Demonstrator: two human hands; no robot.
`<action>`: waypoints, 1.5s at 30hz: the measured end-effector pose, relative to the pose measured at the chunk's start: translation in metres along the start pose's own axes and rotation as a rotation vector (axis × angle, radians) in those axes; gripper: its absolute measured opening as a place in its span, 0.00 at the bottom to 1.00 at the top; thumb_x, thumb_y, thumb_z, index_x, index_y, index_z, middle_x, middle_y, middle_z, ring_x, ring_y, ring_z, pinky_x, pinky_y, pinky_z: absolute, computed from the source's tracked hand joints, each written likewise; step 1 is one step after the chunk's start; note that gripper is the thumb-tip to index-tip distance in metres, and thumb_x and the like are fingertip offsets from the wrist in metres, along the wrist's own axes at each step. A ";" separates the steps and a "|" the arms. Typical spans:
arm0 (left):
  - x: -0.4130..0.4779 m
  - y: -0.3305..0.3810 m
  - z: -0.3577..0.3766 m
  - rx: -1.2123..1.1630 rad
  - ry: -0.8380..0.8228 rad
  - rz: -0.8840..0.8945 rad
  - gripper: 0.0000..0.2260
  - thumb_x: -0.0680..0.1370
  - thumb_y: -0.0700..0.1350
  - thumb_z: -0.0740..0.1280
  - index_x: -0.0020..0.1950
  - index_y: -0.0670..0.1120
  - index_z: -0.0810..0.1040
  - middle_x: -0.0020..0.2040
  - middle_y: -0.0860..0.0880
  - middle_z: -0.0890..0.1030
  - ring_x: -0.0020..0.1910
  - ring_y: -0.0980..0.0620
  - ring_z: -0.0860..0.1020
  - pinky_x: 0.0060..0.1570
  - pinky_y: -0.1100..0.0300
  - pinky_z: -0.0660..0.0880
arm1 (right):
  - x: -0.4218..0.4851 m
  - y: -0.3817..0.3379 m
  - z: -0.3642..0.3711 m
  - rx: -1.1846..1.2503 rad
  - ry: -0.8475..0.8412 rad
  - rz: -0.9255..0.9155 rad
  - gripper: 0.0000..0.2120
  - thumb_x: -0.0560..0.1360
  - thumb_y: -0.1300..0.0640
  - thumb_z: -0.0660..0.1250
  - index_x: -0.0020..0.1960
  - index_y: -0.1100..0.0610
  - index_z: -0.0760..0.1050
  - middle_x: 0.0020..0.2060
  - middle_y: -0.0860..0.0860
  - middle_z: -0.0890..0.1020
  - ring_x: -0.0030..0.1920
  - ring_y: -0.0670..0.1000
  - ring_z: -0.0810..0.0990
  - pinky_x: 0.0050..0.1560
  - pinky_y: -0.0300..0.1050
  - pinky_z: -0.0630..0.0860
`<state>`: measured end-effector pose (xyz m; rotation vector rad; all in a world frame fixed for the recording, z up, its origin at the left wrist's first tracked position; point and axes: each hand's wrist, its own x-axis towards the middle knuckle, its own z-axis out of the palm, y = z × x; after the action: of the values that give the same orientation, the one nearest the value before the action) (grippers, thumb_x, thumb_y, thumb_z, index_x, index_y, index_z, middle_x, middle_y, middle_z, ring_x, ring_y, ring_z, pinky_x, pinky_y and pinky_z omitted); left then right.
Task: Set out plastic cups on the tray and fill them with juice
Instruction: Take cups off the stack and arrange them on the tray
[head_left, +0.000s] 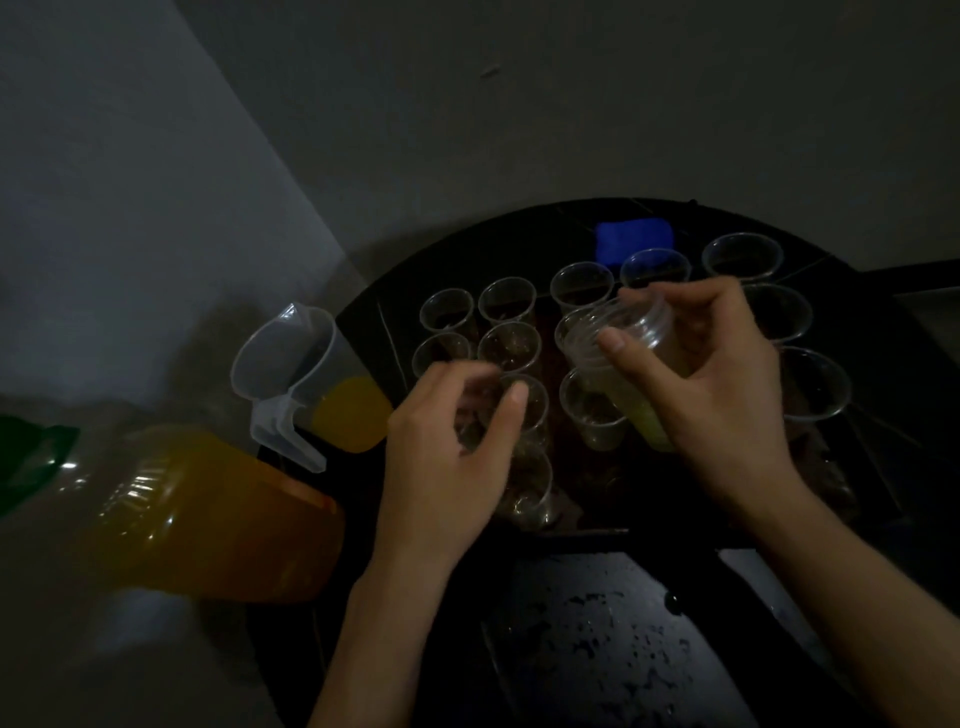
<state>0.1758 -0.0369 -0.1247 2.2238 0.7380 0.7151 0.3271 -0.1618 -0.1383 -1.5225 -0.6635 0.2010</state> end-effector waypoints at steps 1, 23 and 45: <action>0.004 0.011 0.001 -0.106 -0.007 -0.043 0.11 0.80 0.56 0.65 0.55 0.52 0.80 0.50 0.56 0.81 0.52 0.59 0.80 0.48 0.68 0.76 | -0.002 -0.001 0.001 -0.008 -0.020 0.001 0.31 0.65 0.36 0.71 0.62 0.52 0.70 0.59 0.42 0.80 0.58 0.38 0.80 0.58 0.44 0.80; 0.021 0.071 0.023 -0.295 -0.151 -0.202 0.14 0.71 0.49 0.79 0.54 0.52 0.80 0.45 0.53 0.84 0.44 0.61 0.84 0.34 0.64 0.80 | -0.019 0.004 -0.023 -0.363 -0.174 -0.227 0.32 0.68 0.34 0.70 0.66 0.48 0.68 0.62 0.41 0.78 0.58 0.40 0.79 0.52 0.52 0.80; 0.034 0.059 -0.017 -0.286 0.253 -0.135 0.14 0.70 0.53 0.77 0.53 0.49 0.83 0.42 0.56 0.83 0.43 0.62 0.81 0.42 0.69 0.75 | -0.009 0.011 -0.049 -0.390 -0.105 -0.162 0.35 0.65 0.30 0.69 0.65 0.46 0.69 0.60 0.39 0.78 0.58 0.39 0.78 0.57 0.48 0.79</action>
<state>0.2055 -0.0428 -0.0607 1.8284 0.8423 0.9800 0.3484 -0.2075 -0.1472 -1.8280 -0.9458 0.0278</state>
